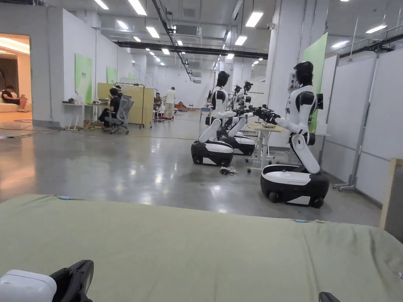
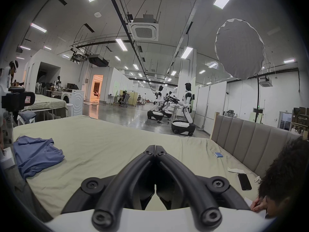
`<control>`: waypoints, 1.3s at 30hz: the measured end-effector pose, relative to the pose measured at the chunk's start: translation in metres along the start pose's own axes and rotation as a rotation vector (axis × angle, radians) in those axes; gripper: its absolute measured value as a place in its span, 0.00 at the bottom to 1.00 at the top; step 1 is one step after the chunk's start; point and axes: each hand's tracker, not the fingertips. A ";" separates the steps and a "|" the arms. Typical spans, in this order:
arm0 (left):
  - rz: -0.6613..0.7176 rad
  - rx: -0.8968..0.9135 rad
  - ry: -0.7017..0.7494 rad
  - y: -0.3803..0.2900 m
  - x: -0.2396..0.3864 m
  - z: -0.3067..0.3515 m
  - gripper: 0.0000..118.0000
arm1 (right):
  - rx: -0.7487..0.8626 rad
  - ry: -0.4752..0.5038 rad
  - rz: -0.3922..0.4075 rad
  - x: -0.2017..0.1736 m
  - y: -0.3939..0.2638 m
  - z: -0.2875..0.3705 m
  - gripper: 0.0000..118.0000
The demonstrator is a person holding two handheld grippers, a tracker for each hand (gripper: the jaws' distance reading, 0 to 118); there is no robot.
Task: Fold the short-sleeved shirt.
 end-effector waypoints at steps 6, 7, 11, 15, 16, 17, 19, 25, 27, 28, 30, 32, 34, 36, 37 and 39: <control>-0.012 -0.023 0.006 0.001 0.001 -0.003 0.02 | -0.007 -0.007 -0.001 0.001 0.001 -0.002 0.00; -0.016 -0.025 0.009 0.001 0.001 -0.003 0.02 | -0.010 -0.009 0.006 0.001 0.002 -0.002 0.00; -0.216 -0.034 0.030 -0.001 0.009 -0.001 0.02 | -0.008 -0.033 0.213 -0.003 0.004 -0.001 0.00; -0.808 -0.055 0.052 -0.021 0.037 -0.001 0.02 | 0.038 -0.063 0.763 -0.023 -0.007 0.001 0.00; -0.928 -0.056 0.036 -0.030 0.042 0.000 0.02 | 0.046 -0.060 0.889 -0.027 -0.014 0.000 0.00; -1.035 -0.067 -0.005 -0.041 0.047 0.000 0.02 | 0.058 -0.018 1.015 -0.030 -0.023 0.000 0.00; -1.216 -0.107 -0.083 -0.059 0.057 0.003 0.02 | 0.063 0.084 1.263 -0.036 -0.045 0.002 0.00; -1.461 -0.178 -0.209 -0.096 0.070 0.009 0.02 | 0.123 0.281 1.727 -0.034 -0.094 0.015 0.00; -1.358 -0.248 -0.173 -0.085 0.069 0.003 0.02 | 0.099 0.273 1.722 -0.034 -0.094 0.014 0.00; -1.294 -0.265 -0.160 -0.077 0.066 0.003 0.02 | 0.097 0.260 1.722 -0.032 -0.093 0.013 0.00; -1.139 -0.252 -0.146 -0.061 0.049 0.001 0.02 | 0.068 0.194 1.649 -0.025 -0.087 0.009 0.00; -0.930 -0.234 -0.091 -0.038 0.036 -0.002 0.02 | 0.031 0.111 1.426 -0.022 -0.074 0.000 0.00; -0.606 -0.200 -0.048 -0.019 0.013 -0.005 0.02 | -0.051 0.028 1.040 -0.016 -0.051 -0.011 0.00; -0.230 -0.172 -0.059 -0.009 -0.012 -0.004 0.02 | -0.101 -0.038 0.595 0.001 -0.034 -0.016 0.00; -0.067 -0.142 -0.063 -0.013 -0.023 -0.001 0.02 | -0.117 -0.057 0.366 0.010 -0.028 -0.016 0.00; 0.142 -0.139 -0.057 -0.035 -0.041 0.002 0.02 | -0.147 -0.042 -0.038 0.032 -0.032 -0.012 0.00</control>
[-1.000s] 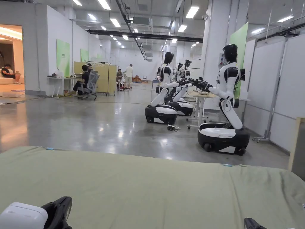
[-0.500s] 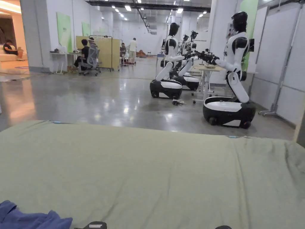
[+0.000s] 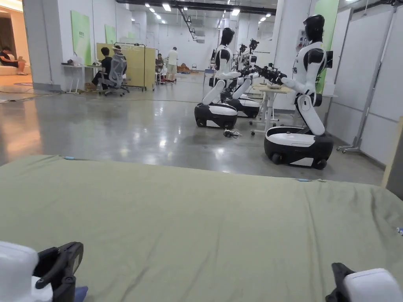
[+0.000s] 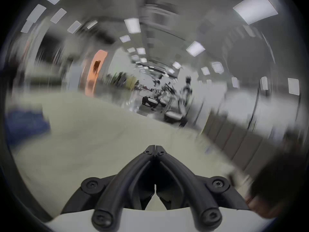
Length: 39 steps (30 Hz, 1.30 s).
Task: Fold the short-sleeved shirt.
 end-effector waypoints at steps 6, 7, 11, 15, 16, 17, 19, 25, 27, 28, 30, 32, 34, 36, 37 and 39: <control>0.043 0.022 0.006 -0.004 0.003 0.005 0.02 | 0.000 0.019 -0.187 -0.003 -0.010 0.011 0.00; 0.037 0.024 0.002 -0.003 0.009 0.005 0.02 | 0.000 0.034 -0.184 -0.004 -0.009 0.011 0.00; 0.018 0.027 0.010 -0.003 0.007 0.007 0.02 | 0.010 0.044 -0.145 -0.016 -0.001 0.016 0.00; 0.005 0.030 0.043 -0.002 -0.002 0.017 0.02 | 0.024 0.081 -0.152 -0.026 0.008 0.013 0.00; 0.004 0.028 0.058 -0.001 -0.006 0.021 0.02 | 0.029 0.086 -0.147 -0.031 0.011 0.012 0.00; 0.003 0.026 0.069 -0.001 -0.011 0.025 0.02 | 0.035 0.097 -0.140 -0.038 0.013 0.011 0.00; 0.001 0.024 0.104 0.001 -0.023 0.037 0.02 | 0.051 0.144 -0.118 -0.053 0.019 0.005 0.00; -0.080 0.015 0.251 0.005 -0.042 0.072 0.02 | 0.039 0.363 -0.109 -0.117 0.024 -0.013 0.00; -0.082 0.010 0.265 0.007 -0.050 0.082 0.02 | 0.031 0.411 -0.113 -0.132 0.023 -0.019 0.00; -0.080 0.006 0.281 0.007 -0.055 0.087 0.02 | 0.026 0.434 -0.112 -0.139 0.023 -0.020 0.00; -0.082 -0.012 0.314 0.006 -0.064 0.093 0.02 | 0.024 0.460 -0.106 -0.148 0.023 -0.021 0.00; -0.079 -0.026 0.332 0.004 -0.078 0.095 0.02 | 0.020 0.489 -0.092 -0.153 0.022 -0.020 0.00; -0.077 -0.053 0.338 -0.001 -0.088 0.091 0.04 | 0.019 0.505 -0.066 -0.154 0.018 -0.017 0.00; -0.063 -0.099 0.319 -0.006 -0.103 0.080 0.32 | 0.016 0.508 -0.045 -0.152 0.014 -0.016 0.00; -0.043 -0.128 0.309 -0.009 -0.111 0.071 0.42 | 0.010 0.515 -0.045 -0.150 0.012 -0.017 0.00; 0.044 -0.162 0.240 -0.017 -0.133 0.051 0.52 | -0.011 0.516 -0.047 -0.148 0.009 -0.015 0.00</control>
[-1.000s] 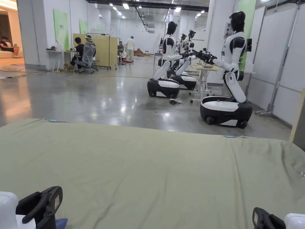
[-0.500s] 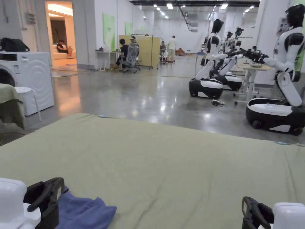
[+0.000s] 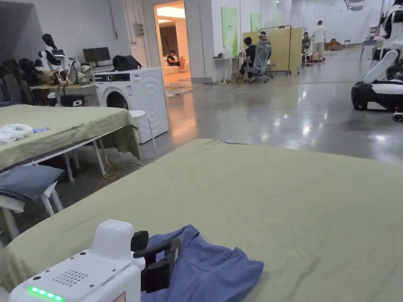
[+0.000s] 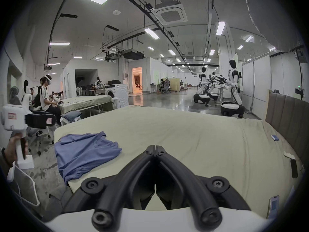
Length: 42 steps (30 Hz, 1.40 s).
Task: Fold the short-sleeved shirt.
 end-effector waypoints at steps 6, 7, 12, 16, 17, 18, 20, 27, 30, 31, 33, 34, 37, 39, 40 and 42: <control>0.135 -0.259 -0.095 -0.024 -0.055 -0.101 0.54 | -0.068 -0.054 0.006 0.018 -0.013 0.004 0.00; 0.124 -0.305 -0.081 -0.030 -0.060 -0.118 0.54 | -0.080 -0.065 0.005 0.022 -0.016 0.004 0.00; 0.119 -0.530 -0.093 -0.059 -0.078 -0.194 0.55 | -0.136 -0.108 -0.031 0.036 -0.028 0.000 0.00; 0.057 -0.610 -0.011 -0.070 -0.082 -0.231 0.55 | -0.182 -0.095 -0.063 0.040 -0.034 -0.002 0.00; 0.063 -0.637 0.000 -0.072 -0.084 -0.238 0.55 | -0.190 -0.103 -0.056 0.038 -0.035 -0.001 0.00; 0.077 -0.617 -0.012 -0.071 -0.083 -0.241 0.55 | -0.200 -0.109 -0.044 0.037 -0.036 -0.001 0.00; 0.062 -0.625 -0.008 -0.067 -0.076 -0.238 0.54 | -0.207 -0.112 -0.034 0.036 -0.037 0.000 0.00; -0.011 -0.610 0.085 -0.074 -0.064 -0.234 0.10 | -0.216 -0.097 -0.091 0.041 -0.043 0.001 0.00; -0.009 -0.614 0.086 -0.069 -0.065 -0.233 0.06 | -0.214 -0.095 -0.086 0.042 -0.040 0.006 0.00; 0.008 -0.603 0.095 -0.067 -0.067 -0.230 0.05 | -0.210 -0.094 -0.085 0.043 -0.039 0.010 0.00; 0.105 -0.535 0.082 -0.057 -0.071 -0.221 0.05 | -0.198 -0.101 -0.085 0.046 -0.036 0.016 0.00; 0.167 -0.477 0.067 -0.049 -0.072 -0.214 0.05 | -0.189 -0.104 -0.088 0.048 -0.036 0.019 0.00; 0.290 -0.376 -0.017 -0.016 -0.076 -0.207 0.05 | -0.172 -0.112 -0.133 0.061 -0.036 0.026 0.00; 0.288 -0.313 -0.032 0.009 -0.066 -0.202 0.05 | -0.161 -0.115 -0.172 0.068 -0.035 0.032 0.00; 0.266 -0.280 -0.049 0.025 -0.057 -0.204 0.05 | -0.150 -0.122 -0.181 0.070 -0.035 0.036 0.00; 0.245 -0.230 -0.115 0.055 -0.037 -0.203 0.05 | -0.135 -0.142 -0.190 0.075 -0.033 0.045 0.00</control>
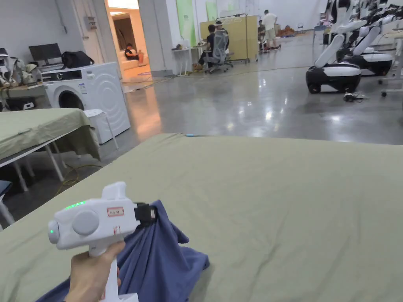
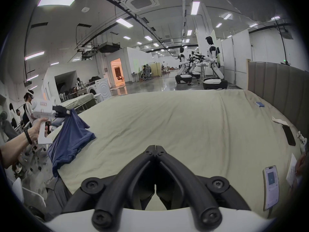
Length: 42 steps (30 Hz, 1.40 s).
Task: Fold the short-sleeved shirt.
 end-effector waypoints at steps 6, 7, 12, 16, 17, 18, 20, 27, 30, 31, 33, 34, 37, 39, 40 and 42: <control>-0.213 0.052 -0.197 0.049 0.140 -0.004 0.04 | 0.075 -0.079 -0.059 0.024 0.012 0.032 0.00; -0.254 -0.005 -0.269 0.049 0.166 -0.012 0.04 | 0.087 -0.093 -0.073 0.029 0.014 0.039 0.00; -0.354 -0.128 -0.495 -0.024 0.287 -0.045 0.04 | 0.109 -0.198 -0.054 0.051 0.016 0.065 0.00; -0.352 -0.291 -0.696 -0.129 0.361 -0.078 0.04 | 0.111 -0.247 -0.059 0.065 0.014 0.086 0.00; -0.334 -0.366 -0.764 -0.154 0.378 -0.082 0.04 | 0.112 -0.261 -0.065 0.067 0.013 0.091 0.00; -0.311 -0.420 -0.832 -0.184 0.393 -0.085 0.04 | 0.116 -0.277 -0.072 0.071 0.013 0.096 0.00; -0.304 -0.536 -0.916 -0.234 0.424 -0.082 0.04 | 0.114 -0.307 -0.079 0.078 0.013 0.105 0.00; -0.378 -0.631 -0.962 -0.317 0.443 -0.056 0.11 | 0.114 -0.378 -0.102 0.101 0.004 0.121 0.00; -0.337 -0.625 -0.965 -0.309 0.424 -0.061 0.43 | 0.105 -0.359 -0.137 0.103 -0.001 0.113 0.00; -0.305 -0.621 -0.994 -0.299 0.417 -0.058 0.43 | 0.098 -0.356 -0.139 0.101 -0.002 0.109 0.00; -0.304 -0.510 -0.997 -0.270 0.400 -0.042 0.43 | 0.091 -0.340 -0.129 0.096 -0.002 0.104 0.00; -0.335 -0.429 -0.974 -0.247 0.388 -0.033 0.43 | 0.091 -0.330 -0.121 0.093 -0.002 0.101 0.00; -0.380 -0.170 -0.850 -0.190 0.344 0.009 0.43 | 0.097 -0.299 -0.106 0.085 -0.001 0.097 0.00; -0.384 -0.032 -0.763 -0.162 0.310 0.040 0.43 | 0.104 -0.276 -0.101 0.080 0.000 0.093 0.00; -0.388 0.033 -0.710 -0.151 0.292 0.056 0.43 | 0.108 -0.264 -0.099 0.077 0.001 0.090 0.00; -0.387 0.150 -0.576 -0.138 0.260 0.085 0.37 | 0.111 -0.242 -0.099 0.071 0.001 0.086 0.00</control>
